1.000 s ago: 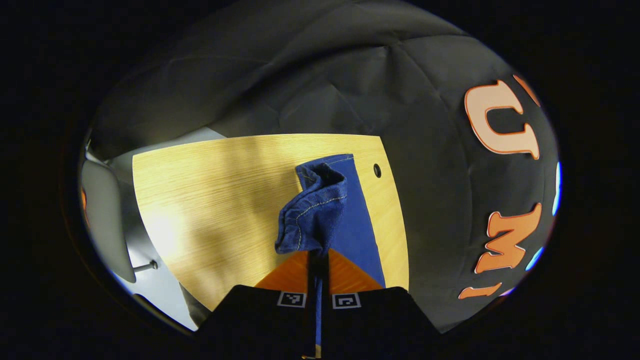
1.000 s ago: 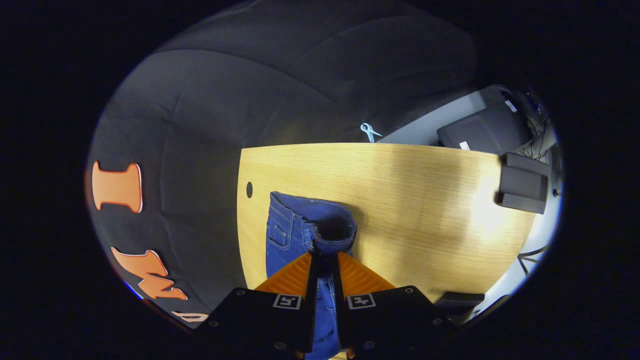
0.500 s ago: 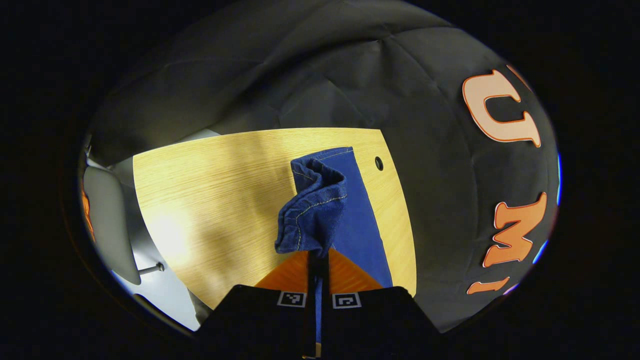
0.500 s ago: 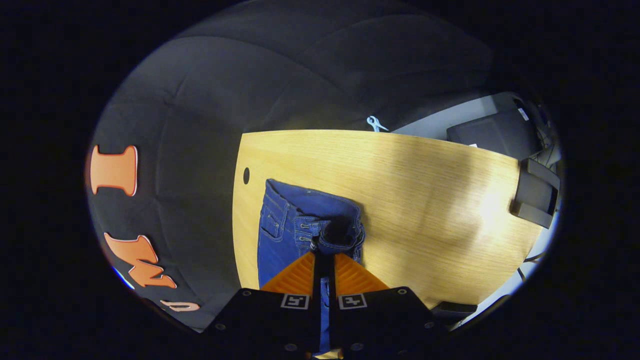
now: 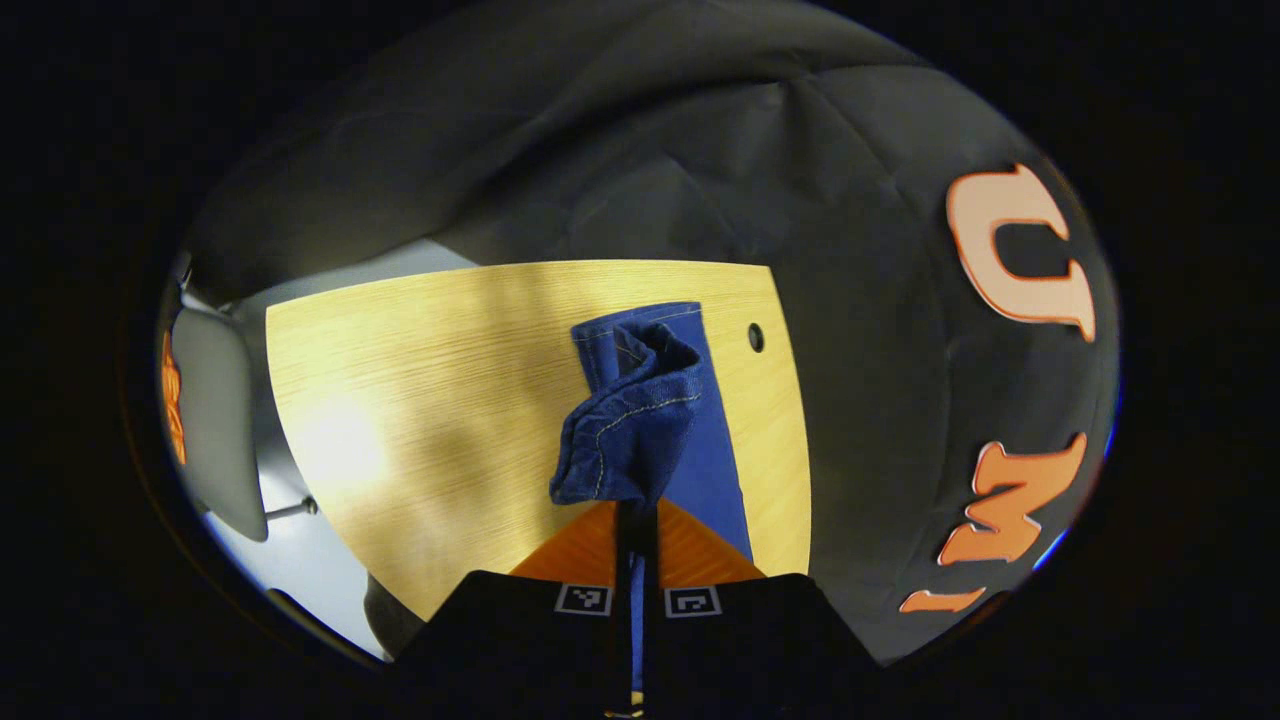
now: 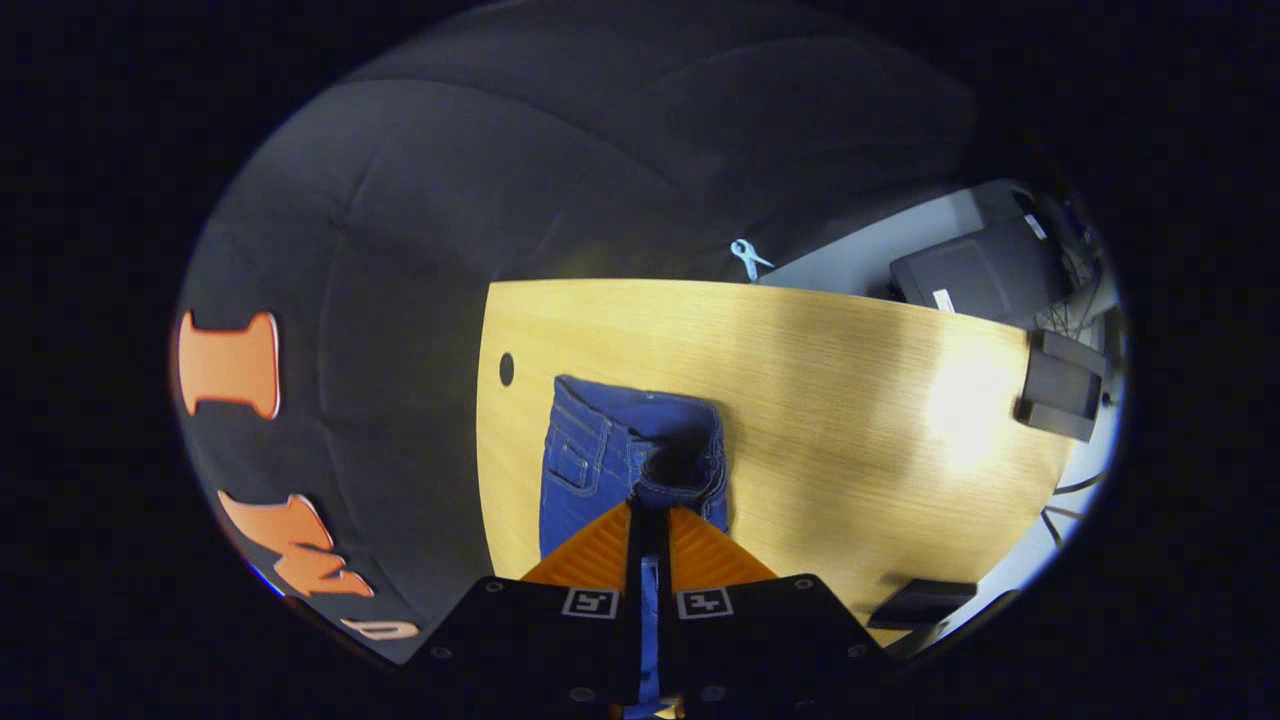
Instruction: Grasp the waist and the cuffs of the jeans and fold them to make the two legs overlap; first hold the waist and fold one-third of the jeans toward the cuffs, then hold the cuffs and fold the remaining one-third in the same direction to finish folding.
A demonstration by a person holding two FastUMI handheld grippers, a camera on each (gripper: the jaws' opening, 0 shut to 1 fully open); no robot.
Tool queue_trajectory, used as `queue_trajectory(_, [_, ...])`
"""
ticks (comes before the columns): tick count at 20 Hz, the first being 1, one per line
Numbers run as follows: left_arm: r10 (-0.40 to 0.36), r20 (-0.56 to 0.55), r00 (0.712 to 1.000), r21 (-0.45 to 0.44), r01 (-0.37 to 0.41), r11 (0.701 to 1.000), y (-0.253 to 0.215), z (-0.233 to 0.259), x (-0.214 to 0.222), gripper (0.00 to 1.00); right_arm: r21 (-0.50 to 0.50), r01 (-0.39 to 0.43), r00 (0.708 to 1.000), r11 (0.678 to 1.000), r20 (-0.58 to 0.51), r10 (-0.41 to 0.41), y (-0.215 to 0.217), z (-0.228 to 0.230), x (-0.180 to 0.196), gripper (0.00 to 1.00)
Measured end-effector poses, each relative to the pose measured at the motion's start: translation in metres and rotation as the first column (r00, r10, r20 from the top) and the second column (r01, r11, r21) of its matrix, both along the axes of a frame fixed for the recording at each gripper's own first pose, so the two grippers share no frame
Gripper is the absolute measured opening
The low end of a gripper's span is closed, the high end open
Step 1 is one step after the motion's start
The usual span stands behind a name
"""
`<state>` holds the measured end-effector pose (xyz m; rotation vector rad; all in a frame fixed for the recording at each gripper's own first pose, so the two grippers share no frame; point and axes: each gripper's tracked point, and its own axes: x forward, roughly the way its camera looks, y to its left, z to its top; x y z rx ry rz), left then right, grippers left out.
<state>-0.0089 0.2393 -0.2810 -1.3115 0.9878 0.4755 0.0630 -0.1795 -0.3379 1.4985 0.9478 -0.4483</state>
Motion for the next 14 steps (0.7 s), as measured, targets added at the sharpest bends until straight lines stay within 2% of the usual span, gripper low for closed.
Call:
queue_trajectory(3, [-0.013,-0.065,0.998,-0.046,0.010,0.999,0.002,-0.014,0.025,0.05,-0.005,0.042,0.998,0.999,-0.048,-0.042,0.002,0.010,0.022,0.07])
queue_trajectory(7, [-0.121,-0.087,0.989,-0.057,0.116,0.992,0.002,-0.023,0.080,0.07,-0.034,0.038,0.996,0.999,-0.079,-0.041,0.009,0.023,0.067,0.07])
queue_trajectory(8, [-0.143,-0.088,0.986,-0.062,0.138,0.988,0.003,-0.028,0.095,0.05,-0.037,0.026,0.996,0.999,-0.089,-0.029,0.013,0.024,0.079,0.07])
queue_trajectory(14, [-0.313,-0.163,0.936,-0.051,0.309,0.950,0.009,-0.071,0.145,0.05,-0.086,-0.041,0.987,0.995,-0.156,0.027,0.029,0.004,0.158,0.07])
